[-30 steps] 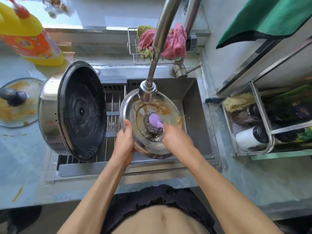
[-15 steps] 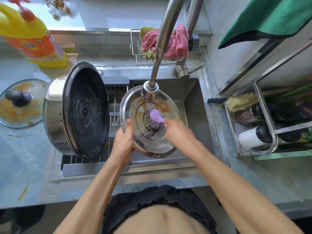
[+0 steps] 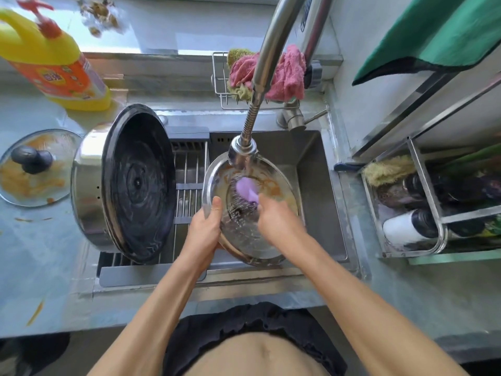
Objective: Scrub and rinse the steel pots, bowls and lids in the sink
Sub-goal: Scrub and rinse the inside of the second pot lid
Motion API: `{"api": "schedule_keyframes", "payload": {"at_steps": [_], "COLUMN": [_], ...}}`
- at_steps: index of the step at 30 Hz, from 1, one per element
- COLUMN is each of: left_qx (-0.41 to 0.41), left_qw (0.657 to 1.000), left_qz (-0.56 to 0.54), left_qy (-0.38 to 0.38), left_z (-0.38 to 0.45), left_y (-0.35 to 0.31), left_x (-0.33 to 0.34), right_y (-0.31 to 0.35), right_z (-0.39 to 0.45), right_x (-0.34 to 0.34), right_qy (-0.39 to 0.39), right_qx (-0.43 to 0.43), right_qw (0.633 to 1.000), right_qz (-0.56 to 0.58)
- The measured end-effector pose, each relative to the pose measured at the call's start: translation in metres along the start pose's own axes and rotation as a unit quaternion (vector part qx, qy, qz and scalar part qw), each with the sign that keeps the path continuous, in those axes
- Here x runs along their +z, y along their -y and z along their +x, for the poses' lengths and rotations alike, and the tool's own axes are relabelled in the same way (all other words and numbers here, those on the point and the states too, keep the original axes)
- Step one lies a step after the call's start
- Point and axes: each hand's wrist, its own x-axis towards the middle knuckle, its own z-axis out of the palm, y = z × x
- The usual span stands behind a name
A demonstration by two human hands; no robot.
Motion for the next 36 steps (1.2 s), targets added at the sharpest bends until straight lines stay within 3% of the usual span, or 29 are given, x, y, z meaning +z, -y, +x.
{"api": "schedule_keyframes", "payload": {"at_steps": [3,6,7,10,14,18,22,26,29,33,36], "left_qx": [0.002,0.023,0.028,0.024,0.008,-0.001,-0.002,-0.043,-0.072,-0.066,-0.056], "left_qw": [1.000,1.000,1.000,0.999,0.999,0.998,0.999,0.998,0.996,0.996,0.998], "left_qz": [-0.026,0.004,0.008,-0.027,-0.031,-0.049,-0.031,-0.047,-0.046,-0.049,-0.031], "left_qy": [-0.016,-0.006,-0.008,-0.018,-0.027,-0.030,-0.029,-0.026,-0.023,-0.022,-0.009], "left_z": [0.001,-0.001,-0.003,-0.001,-0.002,0.001,0.001,0.002,0.000,0.003,0.003], "left_y": [-0.005,-0.006,-0.007,-0.008,-0.008,-0.010,-0.012,-0.007,-0.001,0.004,0.001], "left_x": [-0.004,-0.008,-0.008,-0.010,-0.007,-0.004,-0.004,0.003,0.007,0.012,0.009], "right_y": [0.005,-0.023,-0.023,-0.010,-0.041,-0.018,-0.040,-0.018,-0.041,-0.006,-0.021], "right_z": [-0.013,0.003,0.002,-0.015,0.013,0.000,0.019,0.001,0.019,-0.003,0.016], "right_x": [0.003,-0.012,-0.010,-0.002,-0.024,-0.014,-0.027,-0.009,-0.028,-0.010,-0.026], "right_qy": [0.025,-0.010,-0.017,0.006,-0.014,0.027,-0.015,0.048,0.015,0.062,0.016], "right_qx": [-0.058,0.056,0.056,-0.022,0.075,-0.019,0.081,-0.023,0.072,-0.040,0.007], "right_qw": [0.998,0.998,0.998,0.999,0.995,0.997,0.995,0.997,0.994,0.996,0.999], "right_qz": [0.005,-0.016,-0.026,-0.031,-0.066,-0.071,-0.063,-0.058,-0.081,-0.052,-0.043]}}
